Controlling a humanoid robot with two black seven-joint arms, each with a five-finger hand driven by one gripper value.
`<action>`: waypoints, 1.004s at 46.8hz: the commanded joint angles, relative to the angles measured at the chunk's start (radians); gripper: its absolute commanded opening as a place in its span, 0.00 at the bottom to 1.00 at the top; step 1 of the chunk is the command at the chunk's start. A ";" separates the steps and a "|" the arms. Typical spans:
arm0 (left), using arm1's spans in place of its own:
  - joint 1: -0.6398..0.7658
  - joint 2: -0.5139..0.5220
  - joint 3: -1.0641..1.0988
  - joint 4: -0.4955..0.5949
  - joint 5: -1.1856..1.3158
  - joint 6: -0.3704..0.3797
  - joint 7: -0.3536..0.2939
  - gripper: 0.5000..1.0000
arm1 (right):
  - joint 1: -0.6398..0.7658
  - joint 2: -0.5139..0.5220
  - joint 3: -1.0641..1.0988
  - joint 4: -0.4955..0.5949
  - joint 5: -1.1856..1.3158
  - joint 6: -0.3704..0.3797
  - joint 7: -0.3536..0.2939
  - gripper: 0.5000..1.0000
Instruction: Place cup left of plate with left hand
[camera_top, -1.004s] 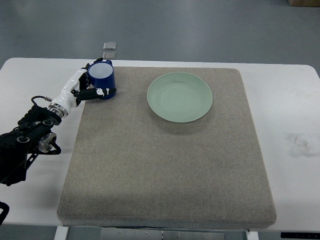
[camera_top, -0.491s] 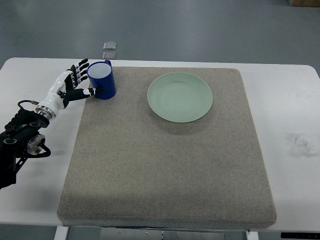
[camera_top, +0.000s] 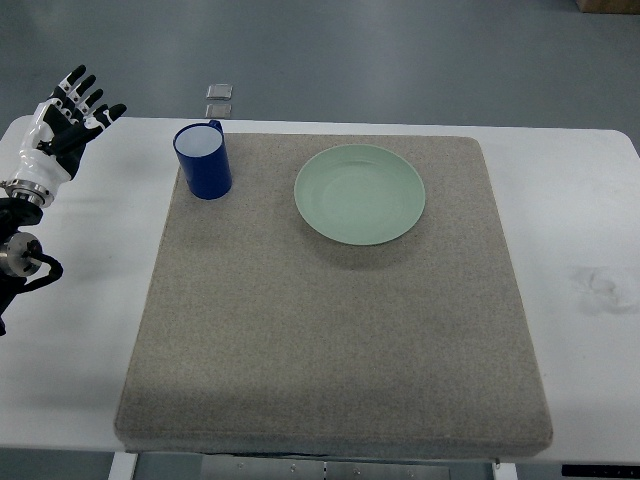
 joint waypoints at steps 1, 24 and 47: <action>-0.032 -0.002 -0.028 -0.001 -0.004 -0.004 0.002 0.99 | 0.000 0.000 0.000 0.000 0.000 0.000 -0.001 0.86; -0.232 -0.138 -0.050 0.000 -0.167 0.091 0.098 0.98 | 0.000 0.000 0.000 0.000 0.000 0.000 -0.001 0.86; -0.220 -0.199 -0.051 0.017 -0.253 -0.061 0.127 0.99 | 0.000 0.000 0.000 0.000 -0.001 0.000 -0.001 0.86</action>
